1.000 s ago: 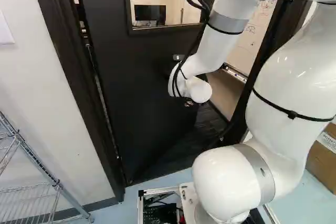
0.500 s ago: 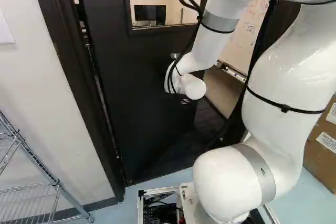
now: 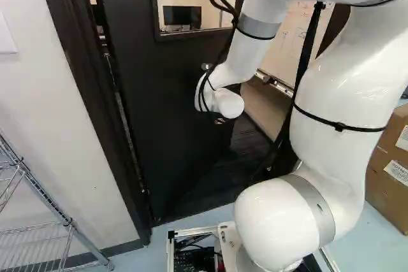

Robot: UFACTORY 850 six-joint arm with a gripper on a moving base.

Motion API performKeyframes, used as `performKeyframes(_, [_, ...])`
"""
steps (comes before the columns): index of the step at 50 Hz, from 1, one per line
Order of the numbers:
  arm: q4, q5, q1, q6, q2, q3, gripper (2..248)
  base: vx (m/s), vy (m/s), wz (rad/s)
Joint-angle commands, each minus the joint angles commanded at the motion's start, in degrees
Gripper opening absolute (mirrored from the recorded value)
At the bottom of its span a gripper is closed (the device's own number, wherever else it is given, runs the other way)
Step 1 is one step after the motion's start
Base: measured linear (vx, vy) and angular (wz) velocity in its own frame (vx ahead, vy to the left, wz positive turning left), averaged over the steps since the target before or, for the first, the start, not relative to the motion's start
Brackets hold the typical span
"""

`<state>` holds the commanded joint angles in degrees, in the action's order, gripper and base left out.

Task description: Open the door and move inside

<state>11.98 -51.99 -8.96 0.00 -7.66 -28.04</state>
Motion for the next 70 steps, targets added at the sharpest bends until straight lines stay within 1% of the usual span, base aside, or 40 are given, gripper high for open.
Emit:
performKeyframes(34, [0.1, 0.0, -2.7, 0.0, -3.2, -3.6, 247, 0.0, 0.0, 0.0])
performKeyframes(70, [4.3, 0.0, -5.3, 0.0, -7.2, -8.3, 247, 0.0, 0.0, 0.0])
